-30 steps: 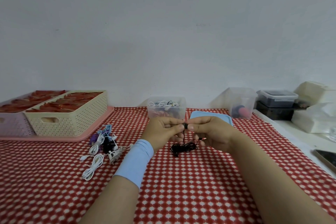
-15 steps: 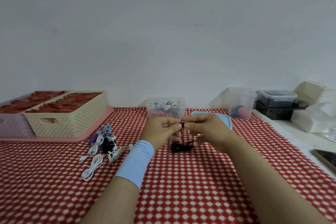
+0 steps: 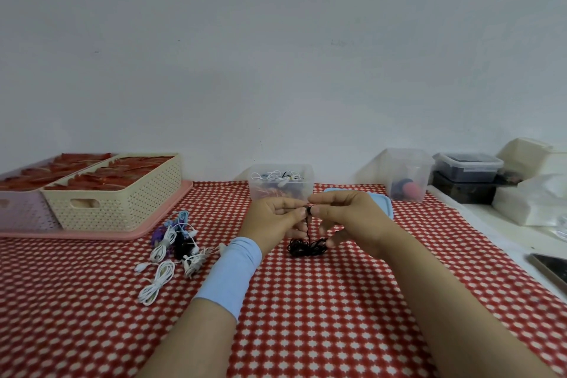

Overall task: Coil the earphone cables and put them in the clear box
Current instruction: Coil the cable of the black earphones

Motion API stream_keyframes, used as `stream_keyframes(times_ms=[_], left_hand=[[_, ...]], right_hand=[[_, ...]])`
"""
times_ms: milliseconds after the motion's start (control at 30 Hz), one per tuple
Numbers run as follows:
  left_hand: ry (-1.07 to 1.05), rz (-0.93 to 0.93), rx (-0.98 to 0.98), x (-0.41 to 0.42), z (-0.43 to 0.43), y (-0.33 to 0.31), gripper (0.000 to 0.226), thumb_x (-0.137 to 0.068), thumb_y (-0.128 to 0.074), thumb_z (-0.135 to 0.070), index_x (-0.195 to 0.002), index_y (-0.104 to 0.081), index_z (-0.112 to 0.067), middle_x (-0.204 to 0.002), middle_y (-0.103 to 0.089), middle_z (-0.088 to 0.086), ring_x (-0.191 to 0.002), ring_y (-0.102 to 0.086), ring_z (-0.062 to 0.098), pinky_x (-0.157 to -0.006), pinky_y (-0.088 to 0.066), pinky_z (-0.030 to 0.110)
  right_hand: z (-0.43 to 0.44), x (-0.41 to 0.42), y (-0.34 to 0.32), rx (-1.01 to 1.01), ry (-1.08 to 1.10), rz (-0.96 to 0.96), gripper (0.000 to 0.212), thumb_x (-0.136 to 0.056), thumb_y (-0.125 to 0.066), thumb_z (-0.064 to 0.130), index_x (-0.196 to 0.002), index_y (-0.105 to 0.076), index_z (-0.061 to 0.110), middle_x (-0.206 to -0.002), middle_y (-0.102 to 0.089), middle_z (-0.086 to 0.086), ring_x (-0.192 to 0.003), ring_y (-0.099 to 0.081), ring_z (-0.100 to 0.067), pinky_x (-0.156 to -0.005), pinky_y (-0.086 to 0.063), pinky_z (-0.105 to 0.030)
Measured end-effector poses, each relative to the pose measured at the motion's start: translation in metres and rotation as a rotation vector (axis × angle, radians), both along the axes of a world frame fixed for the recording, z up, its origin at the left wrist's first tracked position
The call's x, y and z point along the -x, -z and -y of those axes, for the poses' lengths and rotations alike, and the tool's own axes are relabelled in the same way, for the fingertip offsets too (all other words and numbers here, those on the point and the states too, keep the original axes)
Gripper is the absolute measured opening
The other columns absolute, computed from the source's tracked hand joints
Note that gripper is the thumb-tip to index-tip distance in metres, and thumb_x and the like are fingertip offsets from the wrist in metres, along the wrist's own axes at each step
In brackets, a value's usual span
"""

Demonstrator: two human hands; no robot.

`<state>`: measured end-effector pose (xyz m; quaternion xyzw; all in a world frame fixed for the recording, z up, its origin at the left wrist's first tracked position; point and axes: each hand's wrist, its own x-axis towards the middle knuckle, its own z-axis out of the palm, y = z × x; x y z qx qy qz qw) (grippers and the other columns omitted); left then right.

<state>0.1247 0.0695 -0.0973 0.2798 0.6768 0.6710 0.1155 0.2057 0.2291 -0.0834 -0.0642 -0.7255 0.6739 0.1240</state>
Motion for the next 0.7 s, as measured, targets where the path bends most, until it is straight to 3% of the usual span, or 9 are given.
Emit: stream_keyframes(times_ms=[333, 500, 700], left_hand=[[-0.076, -0.066, 0.038, 0.002, -0.001, 0.001, 0.012, -0.087, -0.070, -0.003, -0.099, -0.074, -0.004, -0.076, -0.074, 0.011, -0.064, -0.070, 0.017, -0.065, -0.062, 0.033], [-0.131, -0.065, 0.045, 0.002, -0.005, 0.002, 0.012, -0.086, -0.071, -0.004, -0.098, -0.074, -0.005, -0.076, -0.075, 0.007, -0.062, -0.070, 0.017, -0.062, -0.061, 0.031], [-0.134, 0.027, -0.030, 0.002, -0.004, 0.001, 0.010, -0.086, -0.071, -0.003, -0.095, -0.074, -0.005, -0.069, -0.073, 0.005, -0.059, -0.068, 0.016, -0.060, -0.061, 0.030]], right_hand=[[0.006, -0.003, -0.001, -0.142, 0.032, -0.052, 0.016, -0.091, -0.070, 0.004, -0.102, -0.078, 0.012, -0.090, -0.074, -0.021, -0.064, -0.065, -0.019, -0.051, -0.057, -0.031], [0.010, 0.001, 0.003, -0.293, 0.095, -0.106, 0.025, -0.090, -0.067, 0.002, -0.094, -0.080, 0.023, -0.076, -0.075, -0.012, -0.062, -0.068, -0.015, -0.055, -0.061, -0.036], [0.015, 0.001, 0.001, -0.341, 0.158, -0.189, 0.030, -0.087, -0.071, -0.001, -0.088, -0.077, 0.028, -0.071, -0.076, 0.007, -0.057, -0.068, -0.011, -0.049, -0.057, -0.027]])
